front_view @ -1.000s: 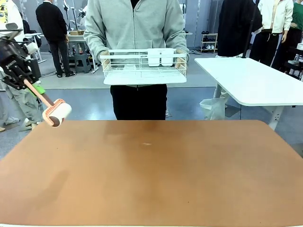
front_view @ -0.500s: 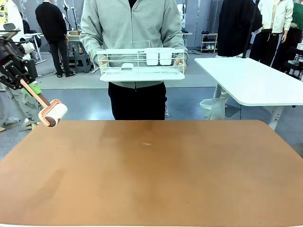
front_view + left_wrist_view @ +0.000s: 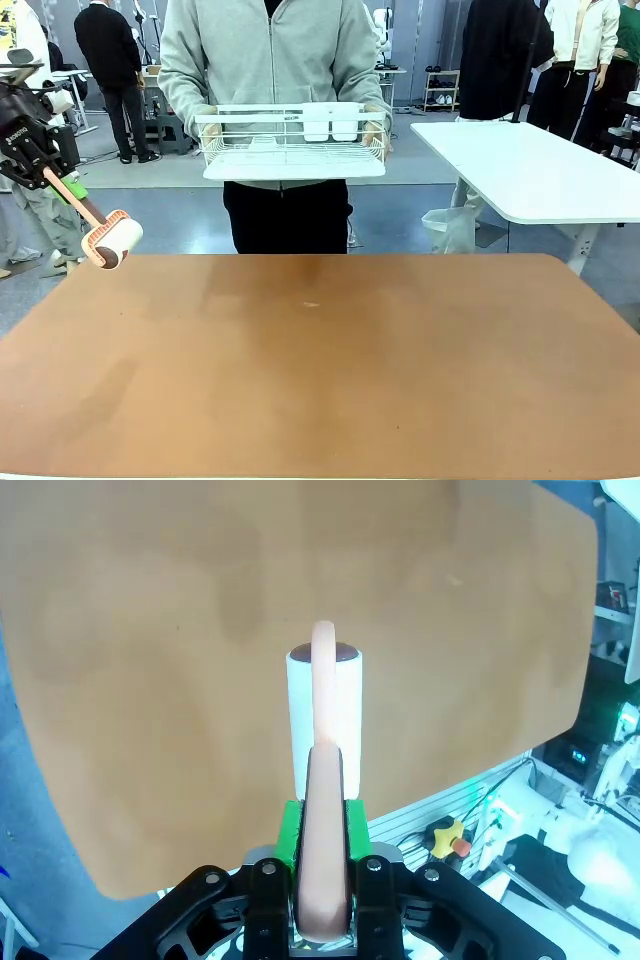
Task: Clean the table.
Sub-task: Place the Lint Roller down when the Dish drying rack is positioned in the middle of the table.
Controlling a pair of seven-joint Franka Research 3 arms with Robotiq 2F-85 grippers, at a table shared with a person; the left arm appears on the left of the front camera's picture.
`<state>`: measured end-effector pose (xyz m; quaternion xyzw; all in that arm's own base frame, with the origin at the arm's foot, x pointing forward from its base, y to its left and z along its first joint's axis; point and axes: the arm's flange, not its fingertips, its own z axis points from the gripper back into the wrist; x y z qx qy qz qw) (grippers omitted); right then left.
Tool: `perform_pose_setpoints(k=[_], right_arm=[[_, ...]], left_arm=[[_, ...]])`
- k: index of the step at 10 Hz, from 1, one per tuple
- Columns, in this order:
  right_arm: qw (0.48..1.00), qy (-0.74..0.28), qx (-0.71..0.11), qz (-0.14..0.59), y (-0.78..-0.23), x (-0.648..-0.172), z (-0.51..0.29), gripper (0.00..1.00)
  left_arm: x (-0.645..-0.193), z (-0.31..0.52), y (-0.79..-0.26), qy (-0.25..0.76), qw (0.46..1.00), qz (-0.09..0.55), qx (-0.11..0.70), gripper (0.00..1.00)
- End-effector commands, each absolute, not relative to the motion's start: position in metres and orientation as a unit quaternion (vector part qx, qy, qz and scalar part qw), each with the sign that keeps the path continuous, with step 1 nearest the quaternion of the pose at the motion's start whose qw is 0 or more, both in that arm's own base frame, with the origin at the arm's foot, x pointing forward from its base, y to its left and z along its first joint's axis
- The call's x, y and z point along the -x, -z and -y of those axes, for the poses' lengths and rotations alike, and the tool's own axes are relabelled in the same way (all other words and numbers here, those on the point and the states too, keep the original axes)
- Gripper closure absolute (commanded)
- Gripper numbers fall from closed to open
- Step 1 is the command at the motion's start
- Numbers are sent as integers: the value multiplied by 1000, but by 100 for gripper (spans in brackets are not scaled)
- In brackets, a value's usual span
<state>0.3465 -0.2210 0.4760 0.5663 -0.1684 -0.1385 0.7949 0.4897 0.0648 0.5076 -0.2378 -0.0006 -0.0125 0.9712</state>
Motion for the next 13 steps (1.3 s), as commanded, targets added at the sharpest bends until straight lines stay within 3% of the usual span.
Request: perform_pose_setpoints(k=[1,13], right_arm=[[791,133,-571,175,-480,-346,221,0],[791,133,-571,175,-480,-346,221,0]], left_arm=[[-489,-66,-510,11,971,3,239,93],[-489,-66,-510,11,971,3,239,93]])
